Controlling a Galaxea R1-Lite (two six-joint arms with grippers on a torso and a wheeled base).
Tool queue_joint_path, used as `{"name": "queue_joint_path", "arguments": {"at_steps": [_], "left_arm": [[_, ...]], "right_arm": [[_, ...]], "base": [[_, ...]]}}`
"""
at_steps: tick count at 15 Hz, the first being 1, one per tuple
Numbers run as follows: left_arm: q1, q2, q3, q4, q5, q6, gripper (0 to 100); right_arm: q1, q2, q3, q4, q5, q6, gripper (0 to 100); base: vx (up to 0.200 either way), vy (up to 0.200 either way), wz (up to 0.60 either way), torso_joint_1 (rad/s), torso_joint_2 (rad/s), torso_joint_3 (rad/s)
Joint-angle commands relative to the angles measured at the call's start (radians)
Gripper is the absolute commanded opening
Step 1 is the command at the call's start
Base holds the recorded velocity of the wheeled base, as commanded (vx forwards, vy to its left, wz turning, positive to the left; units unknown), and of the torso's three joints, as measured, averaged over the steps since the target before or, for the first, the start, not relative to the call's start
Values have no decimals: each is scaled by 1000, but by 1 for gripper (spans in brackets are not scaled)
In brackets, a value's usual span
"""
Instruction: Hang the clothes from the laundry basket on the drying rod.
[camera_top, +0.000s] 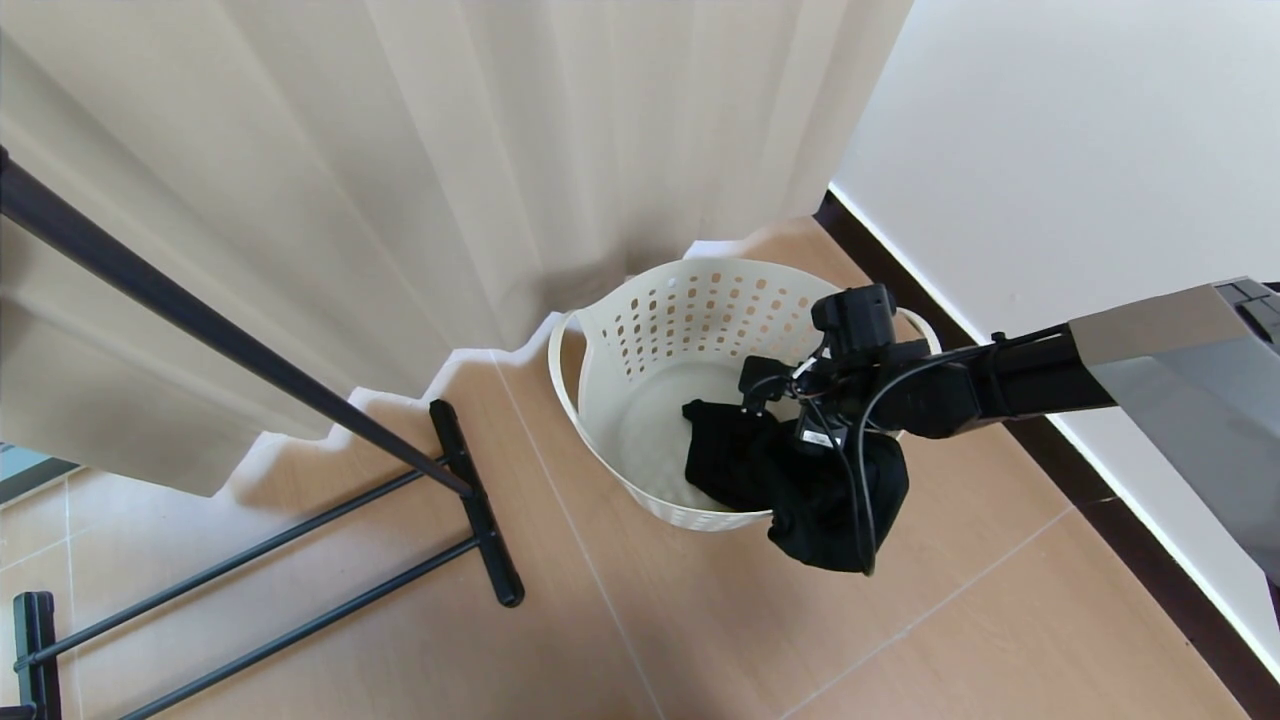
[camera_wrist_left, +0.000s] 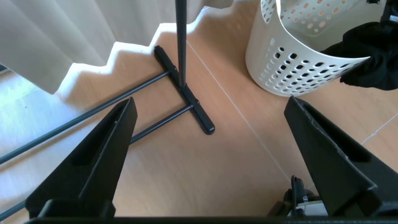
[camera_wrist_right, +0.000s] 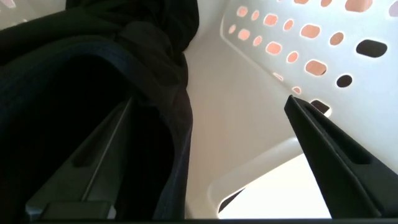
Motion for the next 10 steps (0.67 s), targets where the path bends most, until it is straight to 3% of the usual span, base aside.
{"name": "queue_joint_path", "arguments": {"at_steps": [1, 4, 5, 10], "left_arm": [[0, 0, 0, 0, 0, 0, 100], [0, 0, 0, 0, 0, 0, 100], [0, 0, 0, 0, 0, 0, 100], [0, 0, 0, 0, 0, 0, 100]], "right_arm": [[-2, 6, -7, 0, -1, 0, 100], [-9, 23, -24, 0, -4, -2, 100], [-14, 25, -27, 0, -2, -6, 0], [-12, -15, 30, -16, -2, 3, 0]], "base": [[0, 0, 0, 0, 0, 0], [0, 0, 0, 0, 0, 0], [0, 0, 0, 0, 0, 0], [0, 0, 0, 0, 0, 0]]}}
